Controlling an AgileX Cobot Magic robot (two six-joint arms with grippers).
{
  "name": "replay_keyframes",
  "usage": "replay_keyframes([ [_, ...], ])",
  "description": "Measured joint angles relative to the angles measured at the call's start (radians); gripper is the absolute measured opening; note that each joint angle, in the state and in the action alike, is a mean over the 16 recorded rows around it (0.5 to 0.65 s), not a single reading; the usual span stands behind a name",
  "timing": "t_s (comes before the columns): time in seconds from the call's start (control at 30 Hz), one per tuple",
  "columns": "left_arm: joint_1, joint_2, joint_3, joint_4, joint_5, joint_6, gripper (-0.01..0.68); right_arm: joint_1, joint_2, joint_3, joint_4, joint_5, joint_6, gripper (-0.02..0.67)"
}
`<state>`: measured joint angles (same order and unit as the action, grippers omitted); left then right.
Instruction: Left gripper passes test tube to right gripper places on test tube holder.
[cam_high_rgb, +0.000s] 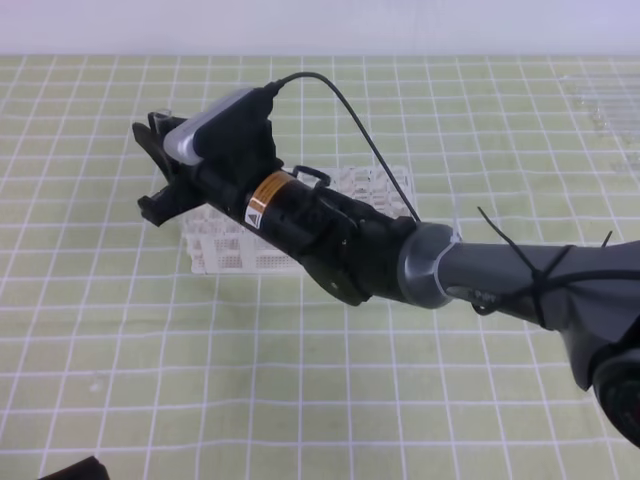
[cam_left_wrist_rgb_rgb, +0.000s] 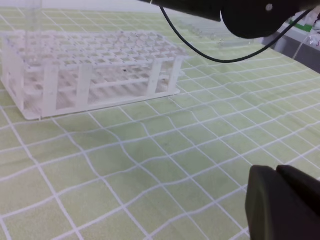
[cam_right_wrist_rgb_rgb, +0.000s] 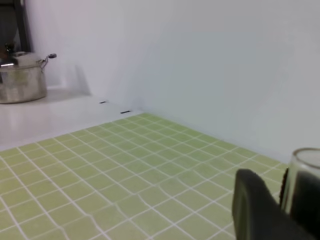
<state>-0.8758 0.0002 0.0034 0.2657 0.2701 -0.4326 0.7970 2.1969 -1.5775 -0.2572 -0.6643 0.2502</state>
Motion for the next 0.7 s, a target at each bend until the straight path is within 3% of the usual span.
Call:
replay_keyframes([
  [0.7,0.0,0.003,0.003,0.001,-0.005,0.0,-0.001,-0.018,0.019,-0.034,-0.004,0.022,0.001,0.087],
])
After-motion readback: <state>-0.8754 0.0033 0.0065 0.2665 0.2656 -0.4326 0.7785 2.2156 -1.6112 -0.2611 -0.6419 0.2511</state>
